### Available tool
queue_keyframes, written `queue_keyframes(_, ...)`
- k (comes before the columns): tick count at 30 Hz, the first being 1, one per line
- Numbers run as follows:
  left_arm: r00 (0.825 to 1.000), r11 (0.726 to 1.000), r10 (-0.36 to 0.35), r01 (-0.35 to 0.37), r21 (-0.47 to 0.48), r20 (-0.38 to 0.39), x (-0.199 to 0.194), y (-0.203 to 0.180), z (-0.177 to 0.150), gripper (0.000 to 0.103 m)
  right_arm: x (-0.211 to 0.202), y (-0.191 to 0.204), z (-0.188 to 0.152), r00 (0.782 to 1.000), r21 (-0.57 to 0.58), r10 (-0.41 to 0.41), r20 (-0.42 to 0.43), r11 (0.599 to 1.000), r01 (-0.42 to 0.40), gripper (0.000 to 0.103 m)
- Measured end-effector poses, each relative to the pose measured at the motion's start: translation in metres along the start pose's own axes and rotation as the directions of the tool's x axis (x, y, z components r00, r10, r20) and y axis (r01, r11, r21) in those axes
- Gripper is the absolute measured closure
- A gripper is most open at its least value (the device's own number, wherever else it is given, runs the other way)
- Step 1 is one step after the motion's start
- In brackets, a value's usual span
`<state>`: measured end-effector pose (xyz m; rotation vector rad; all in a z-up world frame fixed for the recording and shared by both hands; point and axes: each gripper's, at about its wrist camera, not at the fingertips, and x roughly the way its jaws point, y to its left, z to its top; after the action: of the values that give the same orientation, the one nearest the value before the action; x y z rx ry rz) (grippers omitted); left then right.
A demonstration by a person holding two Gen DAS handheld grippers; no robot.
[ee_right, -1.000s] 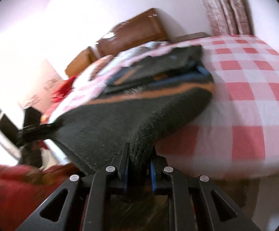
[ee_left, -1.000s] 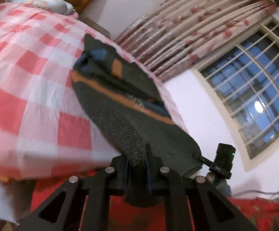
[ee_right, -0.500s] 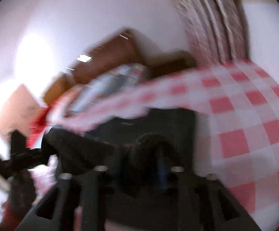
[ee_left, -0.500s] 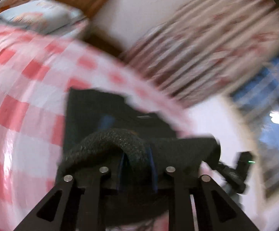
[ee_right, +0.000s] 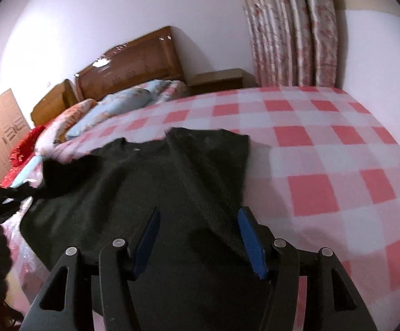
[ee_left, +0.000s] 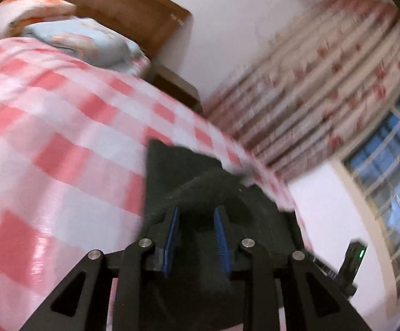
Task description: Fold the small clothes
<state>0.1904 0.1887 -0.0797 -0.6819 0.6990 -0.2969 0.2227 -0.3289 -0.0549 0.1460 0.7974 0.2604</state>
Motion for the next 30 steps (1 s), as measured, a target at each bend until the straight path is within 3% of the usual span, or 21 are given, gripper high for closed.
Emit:
queue_keyframes(3, 1.0, 0.999, 0.031, -0.031, -0.005, 0.001, -0.004, 0.008, 0.006, 0.076, 0.005, -0.01, -0.003, 0.998, 0.017, -0.052, -0.034, 0.998, 0.052, 0.0)
queue_keyframes(9, 0.991, 0.978, 0.102, -0.085, 0.192, -0.081, 0.021, -0.018, 0.003, 0.076, 0.011, -0.007, 0.018, 0.998, -0.037, -0.048, -0.033, 0.998, 0.047, 0.0)
queue_keyframes(12, 0.987, 0.978, 0.112, -0.089, 0.19, -0.114, 0.036, -0.016, 0.009, 0.076, 0.023, -0.01, 0.03, 0.998, -0.041, -0.031, -0.057, 0.999, 0.028, 0.0)
queue_keyframes(13, 0.986, 0.978, 0.116, -0.092, 0.187, -0.123, 0.039, -0.011, 0.01, 0.076, 0.027, -0.012, 0.033, 0.997, -0.04, -0.029, -0.066, 0.999, 0.026, 0.01)
queue_keyframes(14, 0.984, 0.978, 0.116, -0.091, 0.187, -0.132, 0.043, -0.01, 0.014, 0.076, 0.03, -0.014, 0.034, 0.997, -0.041, -0.027, -0.073, 0.999, 0.025, 0.041)
queue_keyframes(15, 0.984, 0.978, 0.115, -0.088, 0.189, -0.137, 0.045, -0.009, 0.017, 0.076, 0.031, -0.015, 0.036, 0.997, -0.044, -0.027, -0.079, 0.999, 0.023, 0.058)
queue_keyframes(24, 0.972, 0.961, 0.181, -0.144, 0.234, -0.148, 0.063, -0.017, 0.049, 0.073, 0.031, -0.011, 0.045, 0.988, -0.144, -0.066, -0.138, 0.989, 0.046, 0.058)
queue_keyframes(26, 0.96, 0.961, 0.197, -0.149, 0.234, -0.197, 0.075, -0.014, 0.054, 0.073, 0.031, -0.011, 0.047, 0.988, -0.145, -0.058, -0.145, 0.989, 0.037, 0.057)
queue_keyframes(29, 0.927, 0.953, 0.239, -0.168, 0.251, -0.288, 0.1, -0.009, 0.056, 0.073, 0.034, -0.011, 0.05, 0.986, -0.152, -0.053, -0.159, 0.988, 0.028, 0.056)
queue_keyframes(30, 0.925, 0.954, 0.237, -0.164, 0.25, -0.298, 0.103, -0.008, 0.056, 0.073, 0.035, -0.009, 0.05, 0.986, -0.158, -0.051, -0.161, 0.987, 0.025, 0.056)
